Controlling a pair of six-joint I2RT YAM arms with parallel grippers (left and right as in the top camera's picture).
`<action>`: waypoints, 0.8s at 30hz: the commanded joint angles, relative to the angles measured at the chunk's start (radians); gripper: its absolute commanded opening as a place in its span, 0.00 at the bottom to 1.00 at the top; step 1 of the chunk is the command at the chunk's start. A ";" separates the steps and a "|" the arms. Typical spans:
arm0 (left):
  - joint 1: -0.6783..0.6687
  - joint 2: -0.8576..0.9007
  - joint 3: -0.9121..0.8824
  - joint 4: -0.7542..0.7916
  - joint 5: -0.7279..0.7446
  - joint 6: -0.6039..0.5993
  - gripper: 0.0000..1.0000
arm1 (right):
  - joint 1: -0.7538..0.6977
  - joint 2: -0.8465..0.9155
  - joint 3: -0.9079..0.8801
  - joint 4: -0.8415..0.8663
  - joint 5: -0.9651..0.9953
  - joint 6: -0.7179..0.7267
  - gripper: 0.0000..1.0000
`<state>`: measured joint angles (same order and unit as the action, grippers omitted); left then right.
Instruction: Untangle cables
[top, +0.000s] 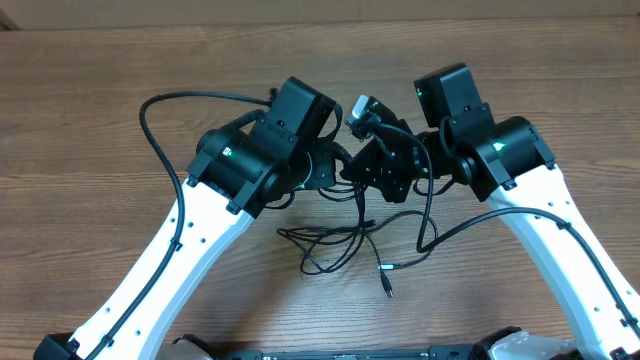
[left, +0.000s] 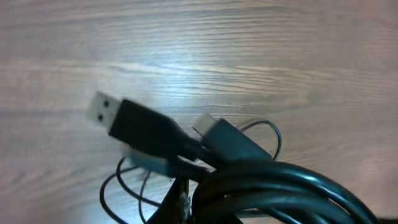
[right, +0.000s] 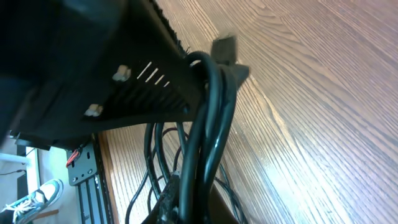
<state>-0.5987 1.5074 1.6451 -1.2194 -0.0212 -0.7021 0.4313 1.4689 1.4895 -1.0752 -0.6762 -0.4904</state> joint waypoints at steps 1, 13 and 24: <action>0.090 -0.002 0.013 -0.041 -0.177 -0.201 0.04 | -0.010 -0.025 0.004 -0.007 -0.011 -0.009 0.04; 0.093 -0.002 0.013 -0.008 0.076 0.105 0.04 | -0.010 -0.025 0.004 0.024 0.071 0.043 0.81; 0.005 -0.002 0.013 0.044 0.089 0.064 0.04 | -0.010 -0.025 0.004 0.065 0.058 0.102 0.04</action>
<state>-0.5888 1.5074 1.6455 -1.1843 0.0746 -0.6212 0.4194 1.4689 1.4895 -1.0138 -0.6422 -0.4240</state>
